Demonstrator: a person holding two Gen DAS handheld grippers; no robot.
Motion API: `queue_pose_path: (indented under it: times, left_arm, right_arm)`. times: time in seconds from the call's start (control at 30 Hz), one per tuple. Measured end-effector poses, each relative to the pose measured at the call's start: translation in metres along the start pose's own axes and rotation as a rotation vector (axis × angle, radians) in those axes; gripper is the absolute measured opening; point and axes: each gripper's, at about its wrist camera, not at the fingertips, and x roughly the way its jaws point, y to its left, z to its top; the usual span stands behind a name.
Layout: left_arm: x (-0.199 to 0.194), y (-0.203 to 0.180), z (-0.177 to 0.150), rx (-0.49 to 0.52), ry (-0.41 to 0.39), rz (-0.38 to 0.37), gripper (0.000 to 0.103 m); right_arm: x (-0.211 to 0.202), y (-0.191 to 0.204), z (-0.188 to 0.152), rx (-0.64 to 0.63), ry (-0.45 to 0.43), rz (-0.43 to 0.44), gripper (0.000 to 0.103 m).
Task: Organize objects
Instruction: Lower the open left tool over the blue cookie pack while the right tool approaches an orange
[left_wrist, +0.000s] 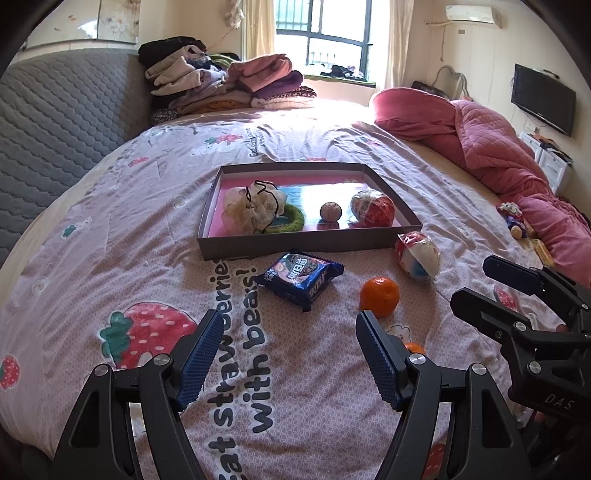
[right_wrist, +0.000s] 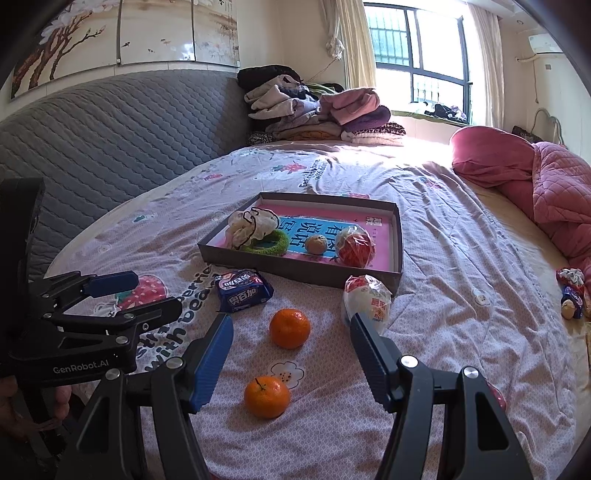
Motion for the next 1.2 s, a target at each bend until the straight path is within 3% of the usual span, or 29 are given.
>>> queue_pose_path:
  times: [1.2]
  left_arm:
    - [0.009,0.0,-0.01,-0.002,0.057,0.002,0.075]
  right_arm:
    - [0.006,0.01,-0.02,-0.026,0.059,-0.013,0.065]
